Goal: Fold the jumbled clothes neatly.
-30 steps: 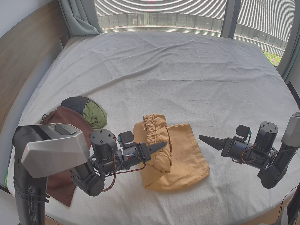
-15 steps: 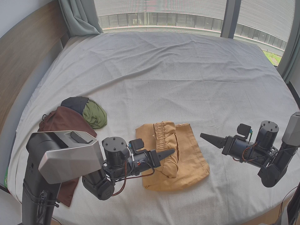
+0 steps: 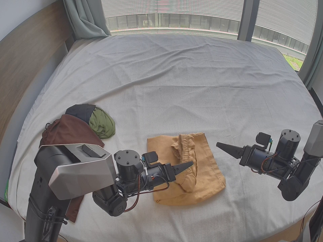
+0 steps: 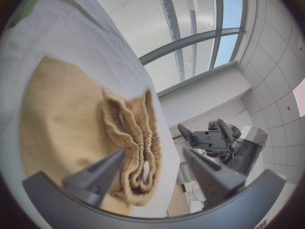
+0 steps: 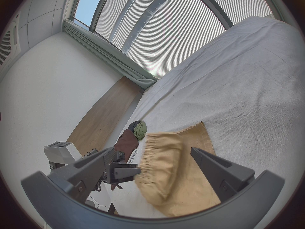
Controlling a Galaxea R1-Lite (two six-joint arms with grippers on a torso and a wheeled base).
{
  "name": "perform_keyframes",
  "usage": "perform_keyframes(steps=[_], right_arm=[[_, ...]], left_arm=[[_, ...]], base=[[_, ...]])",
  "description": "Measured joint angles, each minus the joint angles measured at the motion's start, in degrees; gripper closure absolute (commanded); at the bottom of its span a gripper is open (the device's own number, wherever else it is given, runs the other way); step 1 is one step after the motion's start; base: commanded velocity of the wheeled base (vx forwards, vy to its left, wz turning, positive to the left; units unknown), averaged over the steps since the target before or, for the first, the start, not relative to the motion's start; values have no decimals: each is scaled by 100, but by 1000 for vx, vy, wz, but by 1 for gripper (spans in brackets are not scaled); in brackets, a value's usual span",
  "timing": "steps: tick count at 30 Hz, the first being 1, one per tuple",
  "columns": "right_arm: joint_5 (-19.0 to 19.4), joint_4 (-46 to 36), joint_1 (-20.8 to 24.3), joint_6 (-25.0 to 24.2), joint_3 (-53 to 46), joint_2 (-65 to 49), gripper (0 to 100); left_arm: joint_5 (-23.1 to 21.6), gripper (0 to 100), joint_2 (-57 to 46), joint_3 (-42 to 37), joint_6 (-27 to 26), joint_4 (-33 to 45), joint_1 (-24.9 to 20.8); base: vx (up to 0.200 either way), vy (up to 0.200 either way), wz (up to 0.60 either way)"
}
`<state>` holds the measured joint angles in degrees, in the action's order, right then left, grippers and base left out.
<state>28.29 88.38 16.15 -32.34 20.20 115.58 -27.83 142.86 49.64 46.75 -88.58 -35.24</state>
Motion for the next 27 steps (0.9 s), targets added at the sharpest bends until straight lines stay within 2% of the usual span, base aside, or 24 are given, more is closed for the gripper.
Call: perform_keyframes(steps=[15,21,27], right_arm=[[6,0,5,0,-15,43,0],[2,-4,38,5,-35,52,0],[2,-6,66,10,-48,55,0]], left_arm=[[224,0,-124,-83,-44,-2,41],[222,0,-512,-436,-69,-7,112],[178,0,-1003,-926,-310,-7,380]], base=[[0,0,0],[0,0,0],[0,0,0]])
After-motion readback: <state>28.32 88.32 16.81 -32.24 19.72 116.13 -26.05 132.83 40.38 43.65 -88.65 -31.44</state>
